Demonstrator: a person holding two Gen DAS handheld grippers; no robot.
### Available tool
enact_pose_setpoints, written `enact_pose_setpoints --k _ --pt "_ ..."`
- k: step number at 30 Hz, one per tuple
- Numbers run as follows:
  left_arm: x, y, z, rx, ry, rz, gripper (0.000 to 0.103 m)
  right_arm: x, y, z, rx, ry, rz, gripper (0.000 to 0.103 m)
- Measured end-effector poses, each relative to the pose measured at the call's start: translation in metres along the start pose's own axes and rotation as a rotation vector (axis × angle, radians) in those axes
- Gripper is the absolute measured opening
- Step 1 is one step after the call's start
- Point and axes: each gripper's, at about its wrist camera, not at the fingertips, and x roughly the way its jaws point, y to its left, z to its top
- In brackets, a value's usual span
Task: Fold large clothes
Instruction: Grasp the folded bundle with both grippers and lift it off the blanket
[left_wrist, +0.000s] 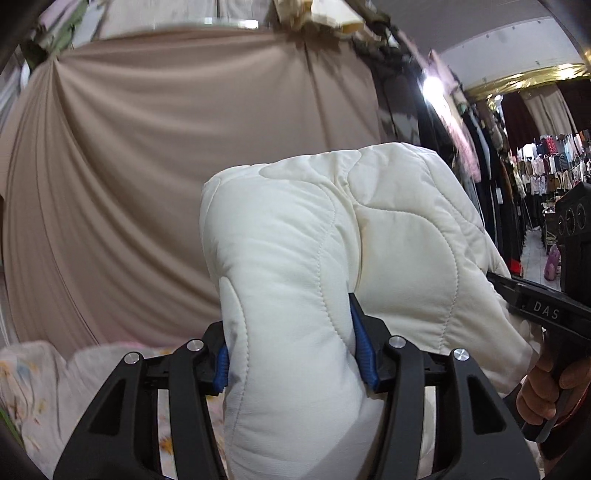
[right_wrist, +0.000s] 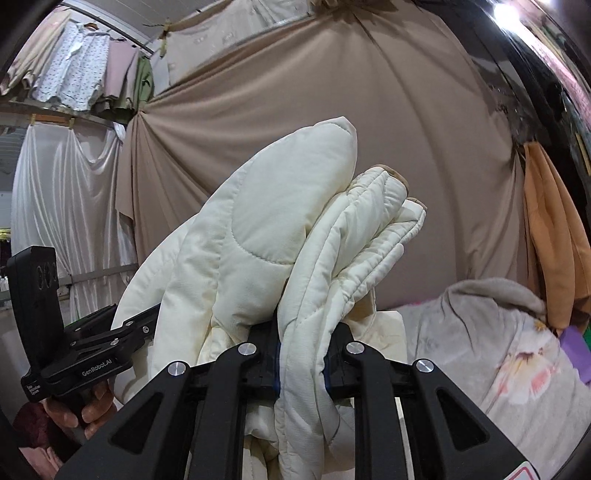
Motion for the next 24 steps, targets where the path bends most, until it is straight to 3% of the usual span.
enact_pose_setpoints --k 7,13,18,21,24 --pt "-0.056 0.035 0.036 0.039 -0.260 0.050 0.052 -0.012 0.057 0.048 -0.130 -0.187 0.099 0.016" --pt "-0.077 0.083 0.041 0.008 -0.390 0.065 0.056 0.011 0.091 0.071 -0.177 -0.271 0.201 0.017" --pt "-0.064 0.136 0.027 -0.047 -0.395 0.077 0.060 0.066 0.109 0.071 -0.163 -0.240 0.246 0.017" --pt "-0.033 0.169 0.007 -0.079 -0.341 0.097 0.061 0.118 0.108 0.055 -0.128 -0.167 0.246 0.017" --pt "0.017 0.201 -0.027 -0.120 -0.228 0.118 0.061 0.190 0.089 0.019 -0.044 -0.039 0.248 0.017"
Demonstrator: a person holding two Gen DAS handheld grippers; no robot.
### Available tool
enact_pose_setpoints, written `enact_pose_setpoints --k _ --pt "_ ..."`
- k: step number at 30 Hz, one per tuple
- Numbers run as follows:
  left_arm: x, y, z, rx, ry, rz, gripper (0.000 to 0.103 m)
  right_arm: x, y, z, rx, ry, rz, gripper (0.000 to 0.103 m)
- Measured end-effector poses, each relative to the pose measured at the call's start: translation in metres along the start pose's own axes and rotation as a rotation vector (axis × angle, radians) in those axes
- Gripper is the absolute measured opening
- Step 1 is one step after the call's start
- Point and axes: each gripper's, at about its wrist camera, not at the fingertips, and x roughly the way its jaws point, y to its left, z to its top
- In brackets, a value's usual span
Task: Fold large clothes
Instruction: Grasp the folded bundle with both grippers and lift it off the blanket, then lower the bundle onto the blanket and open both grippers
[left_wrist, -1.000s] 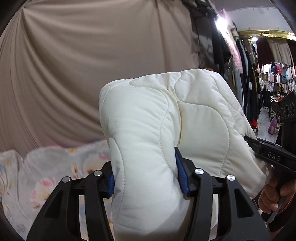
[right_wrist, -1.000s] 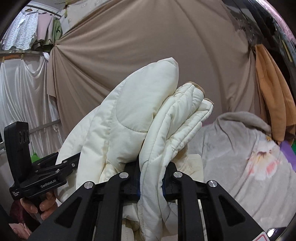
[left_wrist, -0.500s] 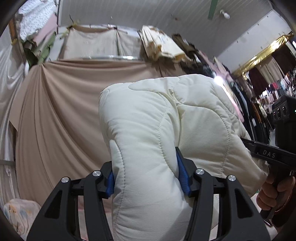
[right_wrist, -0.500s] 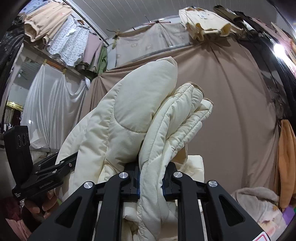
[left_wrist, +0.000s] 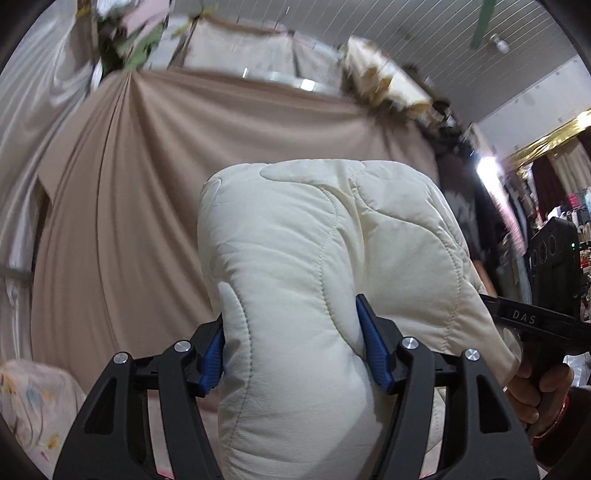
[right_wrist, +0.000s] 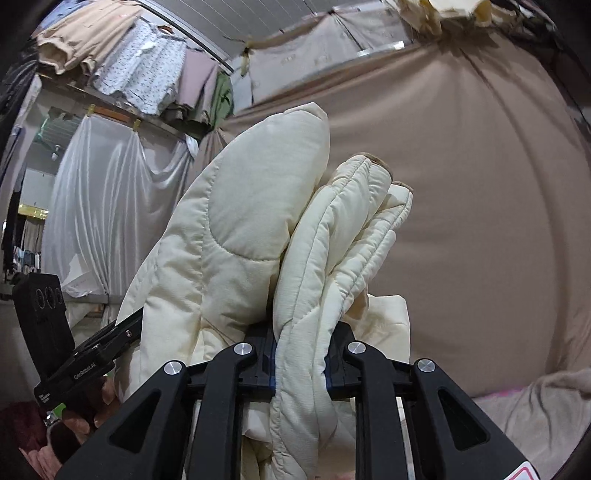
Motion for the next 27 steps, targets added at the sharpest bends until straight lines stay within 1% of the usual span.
enact_pose_setpoints --k 1,2,5,8,9,10,11,12,13,14,15,16,17,18,19,21,22,24,26,27 --pt "0.017 0.011 -0.019 -0.015 0.047 0.011 0.061 0.020 -0.013 -0.017 0.035 0.044 -0.004 0.018" --pt "0.039 0.024 -0.045 -0.033 0.113 0.027 0.060 0.039 -0.025 -0.035 0.068 0.087 -0.010 0.018" --pt "0.092 0.049 -0.118 -0.061 0.285 0.081 0.058 0.104 -0.068 -0.108 0.172 0.257 -0.041 0.018" --pt "0.139 0.072 -0.208 -0.090 0.510 0.129 0.055 0.159 -0.110 -0.201 0.276 0.466 -0.088 0.018" --pt "0.153 0.080 -0.246 -0.106 0.610 0.149 0.054 0.176 -0.124 -0.242 0.306 0.572 -0.124 0.018" --pt "0.161 0.083 -0.274 -0.094 0.677 0.173 0.056 0.185 -0.132 -0.269 0.317 0.646 -0.155 0.020" --pt "0.159 0.084 -0.286 -0.078 0.667 0.189 0.057 0.188 -0.142 -0.296 0.334 0.696 -0.177 0.024" --pt "0.152 0.081 -0.291 -0.059 0.646 0.178 0.059 0.184 -0.152 -0.310 0.393 0.689 -0.143 0.032" --pt "0.150 0.078 -0.286 -0.039 0.649 0.174 0.060 0.181 -0.160 -0.312 0.447 0.697 -0.129 0.039" --pt "0.151 0.075 -0.279 -0.018 0.659 0.178 0.062 0.179 -0.167 -0.309 0.488 0.708 -0.124 0.043" --pt "0.150 0.073 -0.272 -0.006 0.671 0.182 0.065 0.173 -0.172 -0.302 0.503 0.705 -0.134 0.046" --pt "0.148 0.073 -0.263 -0.006 0.681 0.194 0.070 0.168 -0.174 -0.295 0.494 0.692 -0.155 0.046" --pt "0.143 0.073 -0.258 -0.020 0.683 0.205 0.072 0.160 -0.174 -0.287 0.480 0.670 -0.187 0.047" --pt "0.138 0.075 -0.251 -0.043 0.686 0.211 0.073 0.149 -0.170 -0.274 0.455 0.636 -0.208 0.048" --pt "0.134 0.078 -0.241 -0.072 0.690 0.221 0.075 0.140 -0.162 -0.263 0.426 0.609 -0.210 0.048" --pt "0.123 0.076 -0.227 -0.121 0.697 0.241 0.077 0.125 -0.139 -0.241 0.362 0.568 -0.185 0.048" --pt "0.117 0.074 -0.220 -0.152 0.690 0.231 0.078 0.120 -0.125 -0.233 0.335 0.557 -0.159 0.048" --pt "0.111 0.069 -0.216 -0.183 0.697 0.225 0.079 0.119 -0.100 -0.227 0.279 0.571 -0.125 0.048" --pt "0.108 0.060 -0.220 -0.174 0.724 0.240 0.079 0.122 -0.077 -0.234 0.192 0.598 -0.102 0.041" --pt "0.109 0.058 -0.223 -0.164 0.733 0.246 0.079 0.127 -0.066 -0.239 0.130 0.624 -0.119 0.031"
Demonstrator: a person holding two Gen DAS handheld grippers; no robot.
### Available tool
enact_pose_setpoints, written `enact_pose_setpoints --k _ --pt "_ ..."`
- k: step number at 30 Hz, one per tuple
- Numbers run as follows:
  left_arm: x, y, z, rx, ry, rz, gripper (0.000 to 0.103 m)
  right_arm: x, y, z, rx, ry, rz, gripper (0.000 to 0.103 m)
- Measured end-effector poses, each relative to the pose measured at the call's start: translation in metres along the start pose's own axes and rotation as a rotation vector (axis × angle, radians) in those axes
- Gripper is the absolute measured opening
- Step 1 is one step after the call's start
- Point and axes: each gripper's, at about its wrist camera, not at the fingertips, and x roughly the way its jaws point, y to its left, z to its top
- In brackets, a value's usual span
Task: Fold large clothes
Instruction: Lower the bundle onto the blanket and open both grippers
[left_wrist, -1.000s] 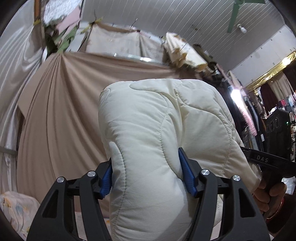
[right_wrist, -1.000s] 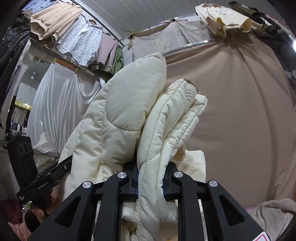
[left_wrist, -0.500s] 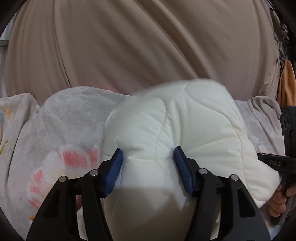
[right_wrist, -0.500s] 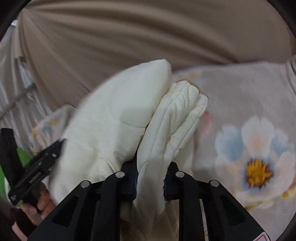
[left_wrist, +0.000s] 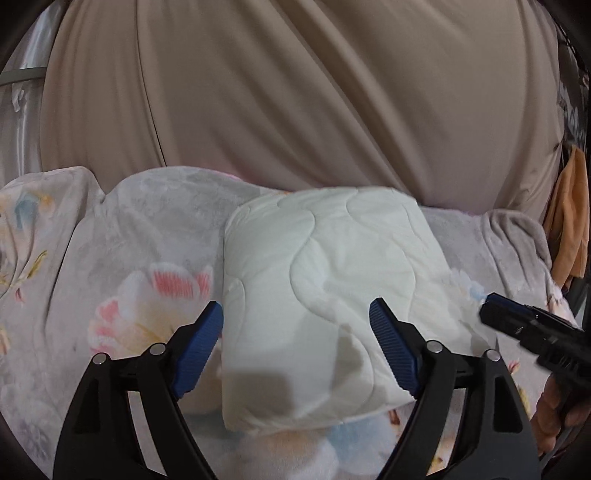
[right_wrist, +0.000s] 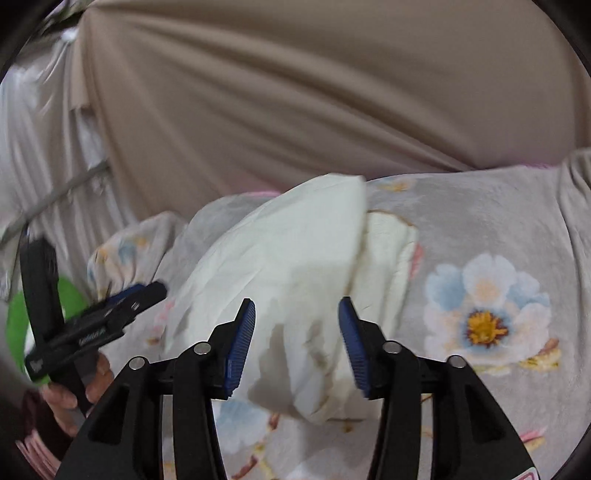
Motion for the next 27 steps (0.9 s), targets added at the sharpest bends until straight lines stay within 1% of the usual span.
enact_pose_setpoints --k 1,2,4,7,12,15,17,21,24,27 --pt "0.004 -0.003 -0.006 0.008 0.010 0.028 0.079 0.006 0.006 -0.005 -0.041 0.020 -0.044 0.024" --pt "0.009 -0.004 -0.012 0.012 0.025 0.045 0.079 0.017 0.006 -0.012 -0.078 0.045 -0.106 0.021" --pt "0.022 0.000 -0.022 -0.004 0.067 0.067 0.080 0.028 -0.007 -0.024 -0.076 0.089 -0.157 0.018" --pt "0.036 0.008 -0.037 -0.057 0.108 0.023 0.085 0.041 -0.034 -0.036 -0.020 0.142 -0.171 0.020" --pt "0.043 0.003 -0.044 -0.062 0.111 0.015 0.086 0.062 -0.042 -0.039 -0.020 0.156 -0.207 0.020" --pt "0.048 -0.004 -0.050 -0.048 0.103 0.037 0.088 0.069 -0.044 -0.037 -0.018 0.149 -0.216 0.021" --pt "0.049 -0.010 -0.052 -0.021 0.082 0.067 0.089 0.070 -0.044 -0.035 -0.020 0.145 -0.215 0.021" --pt "0.046 -0.014 -0.053 -0.011 0.059 0.103 0.090 0.057 -0.043 -0.034 -0.005 0.106 -0.187 0.023" --pt "0.040 -0.014 -0.053 -0.007 0.048 0.118 0.090 0.029 -0.038 -0.028 0.060 0.065 -0.179 0.026" --pt "0.038 -0.015 -0.053 -0.002 0.047 0.124 0.090 0.006 -0.024 -0.024 0.055 0.049 -0.178 0.027"
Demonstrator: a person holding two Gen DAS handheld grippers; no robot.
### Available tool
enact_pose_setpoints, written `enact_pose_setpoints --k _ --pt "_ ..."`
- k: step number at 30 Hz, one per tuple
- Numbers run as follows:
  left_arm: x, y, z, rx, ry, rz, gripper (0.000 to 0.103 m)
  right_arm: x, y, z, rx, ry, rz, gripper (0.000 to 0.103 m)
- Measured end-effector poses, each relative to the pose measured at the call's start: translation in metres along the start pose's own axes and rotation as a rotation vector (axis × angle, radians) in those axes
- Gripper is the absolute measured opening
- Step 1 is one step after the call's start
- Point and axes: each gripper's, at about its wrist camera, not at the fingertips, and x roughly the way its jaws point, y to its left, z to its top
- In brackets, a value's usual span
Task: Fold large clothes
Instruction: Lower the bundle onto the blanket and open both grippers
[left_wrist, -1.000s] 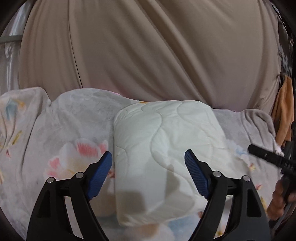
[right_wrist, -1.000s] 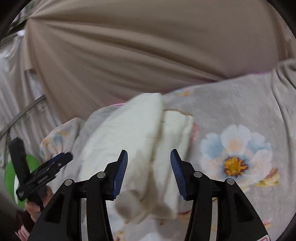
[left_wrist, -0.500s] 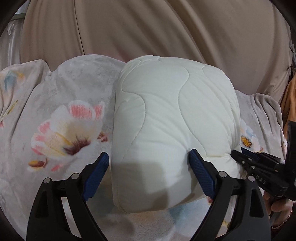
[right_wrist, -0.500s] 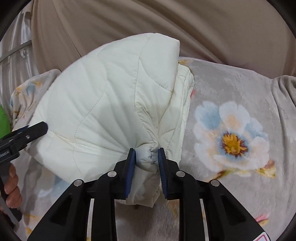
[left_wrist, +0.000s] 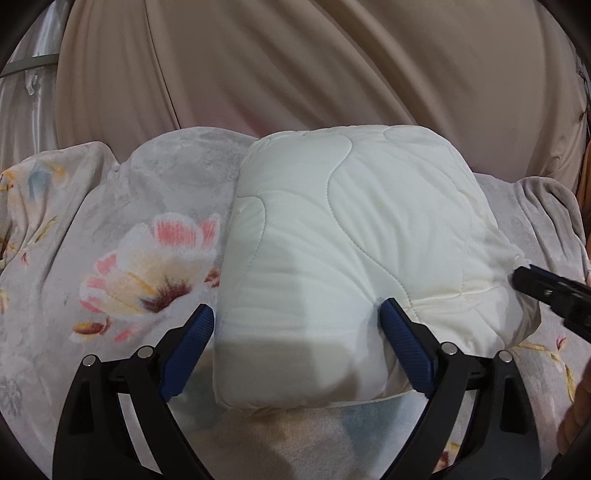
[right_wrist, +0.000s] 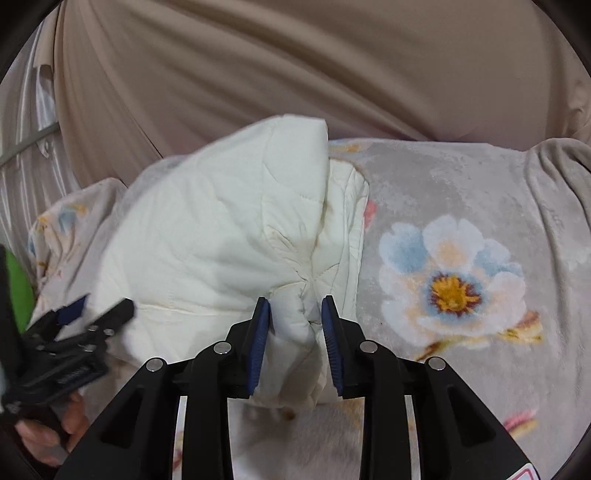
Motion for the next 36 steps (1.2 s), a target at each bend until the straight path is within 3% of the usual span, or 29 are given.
enact_pose_setpoints --k 3,5,9,12,17,23,27,36 --pt "0.000 -0.001 -0.001 0.000 0.005 0.000 0.090 -0.015 0.013 -0.009 -0.039 -0.002 -0.001 0.031" --pt "0.000 -0.001 -0.002 0.003 0.004 0.001 0.090 -0.012 0.022 -0.014 -0.096 0.003 -0.054 0.031" --pt "0.001 0.000 -0.002 0.007 0.011 -0.010 0.094 0.029 0.017 -0.022 -0.100 0.070 -0.120 0.030" --pt "0.002 -0.003 -0.005 0.016 0.013 -0.017 0.095 0.043 0.014 -0.020 -0.114 0.064 -0.178 0.045" --pt "0.001 -0.010 -0.008 0.039 0.012 -0.022 0.096 0.056 0.008 -0.008 -0.088 0.054 -0.222 0.048" --pt "0.006 -0.012 -0.010 0.054 0.012 0.008 0.098 0.058 0.009 -0.008 -0.106 0.053 -0.207 0.048" --pt "0.000 -0.010 -0.011 0.040 0.012 0.022 0.098 0.026 -0.006 -0.009 0.041 0.032 -0.094 0.049" --pt "-0.020 -0.025 -0.026 0.078 0.029 0.074 0.098 -0.009 0.010 -0.025 0.014 0.015 -0.152 0.052"
